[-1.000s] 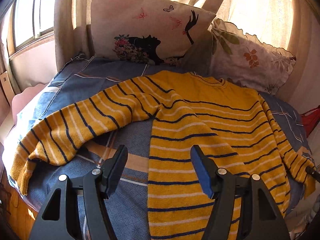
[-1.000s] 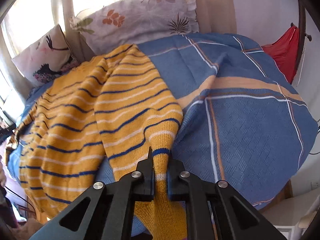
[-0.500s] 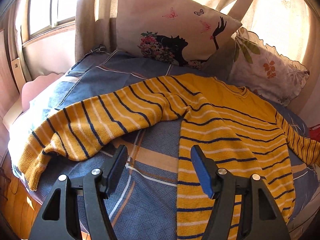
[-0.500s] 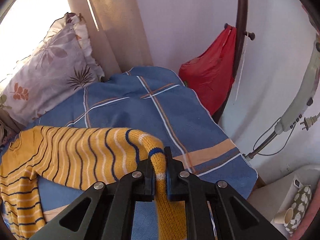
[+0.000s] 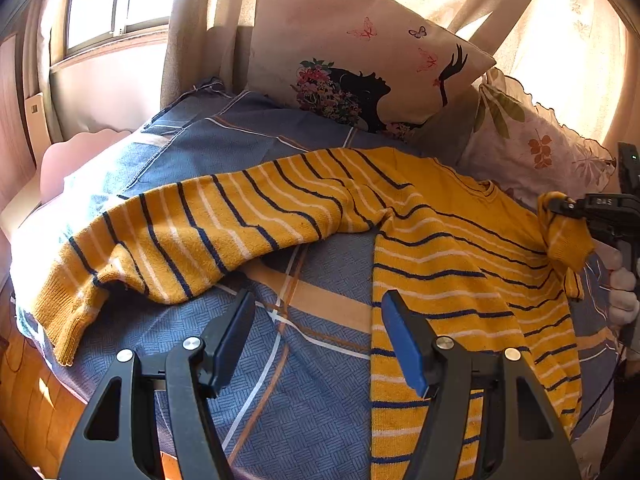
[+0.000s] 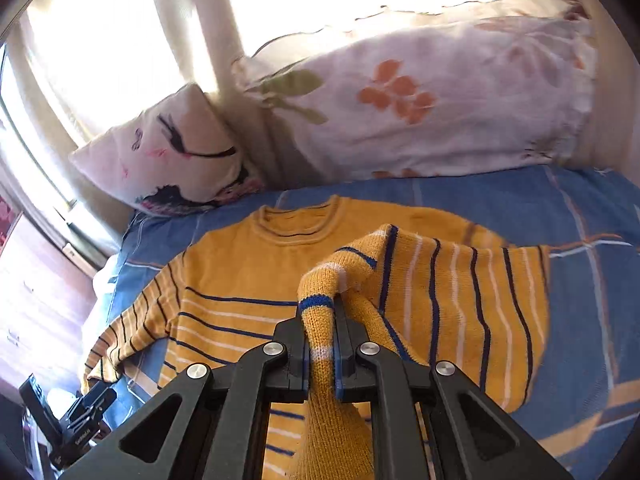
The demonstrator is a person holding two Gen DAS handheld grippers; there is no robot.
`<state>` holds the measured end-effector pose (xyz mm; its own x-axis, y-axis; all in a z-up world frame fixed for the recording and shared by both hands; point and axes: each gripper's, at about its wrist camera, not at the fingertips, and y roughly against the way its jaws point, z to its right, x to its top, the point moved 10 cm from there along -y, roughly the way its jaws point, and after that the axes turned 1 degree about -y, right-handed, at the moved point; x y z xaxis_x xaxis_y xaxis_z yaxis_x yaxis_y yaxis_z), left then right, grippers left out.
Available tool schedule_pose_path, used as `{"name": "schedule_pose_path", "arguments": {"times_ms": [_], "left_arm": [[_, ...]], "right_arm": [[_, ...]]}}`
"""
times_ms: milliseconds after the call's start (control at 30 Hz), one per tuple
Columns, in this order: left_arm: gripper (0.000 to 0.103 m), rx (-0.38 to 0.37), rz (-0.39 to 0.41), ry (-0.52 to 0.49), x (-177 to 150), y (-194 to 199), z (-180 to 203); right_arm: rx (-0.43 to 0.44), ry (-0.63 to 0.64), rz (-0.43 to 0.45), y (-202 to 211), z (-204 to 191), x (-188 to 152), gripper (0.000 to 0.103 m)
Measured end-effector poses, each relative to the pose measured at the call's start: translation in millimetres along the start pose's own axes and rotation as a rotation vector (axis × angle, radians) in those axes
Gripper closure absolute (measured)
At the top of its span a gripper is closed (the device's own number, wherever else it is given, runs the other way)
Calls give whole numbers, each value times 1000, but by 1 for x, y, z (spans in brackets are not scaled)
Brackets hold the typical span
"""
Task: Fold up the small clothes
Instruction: 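Grasp the other sleeve with the right gripper and lay it across the body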
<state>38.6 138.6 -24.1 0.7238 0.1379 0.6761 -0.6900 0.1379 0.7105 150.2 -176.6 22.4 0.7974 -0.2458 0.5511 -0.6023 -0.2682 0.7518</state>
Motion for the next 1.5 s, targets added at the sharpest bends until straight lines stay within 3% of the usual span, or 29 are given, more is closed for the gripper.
{"name": "schedule_pose_path", "arguments": {"times_ms": [133,267,433,567,633,800,867,967,1133,1200,1333,1400,1500], "left_arm": [[38,-16,-6,22,-3,4,-7],[35,-20,-9,20,-7,4,-10],[34,-46,-30,20,-12,-4,-4],[34,-82,-68,17,-22,-15,8],[34,-92,-86,13,-27,-20,15],[34,-103,-91,-13,-33,-18,27],[34,-103,-90,-19,-35,-17,29],[34,-101,-102,-18,-38,-18,30],[34,-108,-119,-12,-42,-13,31],[34,-109,-115,-25,-45,-10,31],[34,-143,-154,-12,-58,-17,34],[34,-169,-178,-4,-65,-21,39],[34,-172,-179,-22,-72,-20,45]], "right_arm": [[57,22,-91,-79,-43,-9,87],[122,0,-160,-123,-61,-18,56],[219,22,-121,-103,-81,-14,56],[173,66,-54,-76,-81,-8,54],[143,96,-61,-75,-81,-13,54],[173,181,-197,-102,-109,-45,54],[119,215,-248,-122,-116,-55,54],[14,245,-234,-152,-121,-42,62],[19,170,-212,-187,-124,-6,61],[108,131,-209,-173,-128,0,61],[278,106,-125,-98,-123,3,60],[293,119,-50,-54,-104,-3,57],[256,99,80,8,-63,-17,34]]}}
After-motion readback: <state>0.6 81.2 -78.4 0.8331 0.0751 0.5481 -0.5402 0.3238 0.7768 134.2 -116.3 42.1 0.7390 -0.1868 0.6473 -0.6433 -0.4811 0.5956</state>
